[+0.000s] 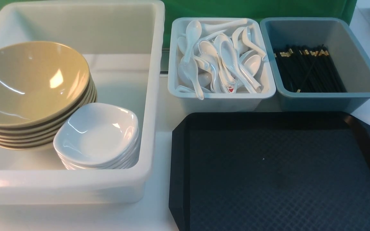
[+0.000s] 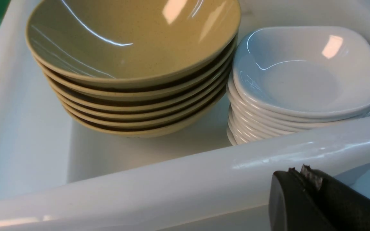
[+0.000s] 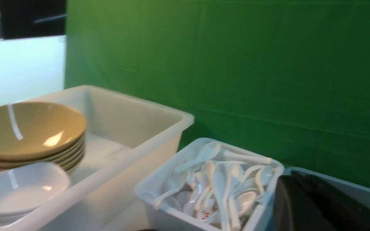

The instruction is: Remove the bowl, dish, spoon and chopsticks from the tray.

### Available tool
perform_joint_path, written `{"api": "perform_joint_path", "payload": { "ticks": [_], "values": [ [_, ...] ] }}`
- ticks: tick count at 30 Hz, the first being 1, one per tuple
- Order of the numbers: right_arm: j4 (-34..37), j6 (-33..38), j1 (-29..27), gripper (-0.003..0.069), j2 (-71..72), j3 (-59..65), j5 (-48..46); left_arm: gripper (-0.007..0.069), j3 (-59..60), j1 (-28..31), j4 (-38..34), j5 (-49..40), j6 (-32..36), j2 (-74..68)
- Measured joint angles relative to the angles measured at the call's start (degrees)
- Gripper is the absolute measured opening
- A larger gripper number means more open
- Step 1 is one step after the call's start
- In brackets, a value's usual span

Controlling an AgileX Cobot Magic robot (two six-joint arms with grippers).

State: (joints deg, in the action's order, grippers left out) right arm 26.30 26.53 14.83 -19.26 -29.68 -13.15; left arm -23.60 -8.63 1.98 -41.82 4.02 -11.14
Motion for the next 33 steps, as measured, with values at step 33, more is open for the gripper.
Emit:
{"api": "perform_joint_path", "payload": {
  "ticks": [33],
  "values": [
    [-32.0, -35.7, -20.8, 0.0057, 19.9, 31.3, -5.6, -0.0011, 0.0, 0.0, 0.0, 0.0, 0.0, 0.0]
  ]
}}
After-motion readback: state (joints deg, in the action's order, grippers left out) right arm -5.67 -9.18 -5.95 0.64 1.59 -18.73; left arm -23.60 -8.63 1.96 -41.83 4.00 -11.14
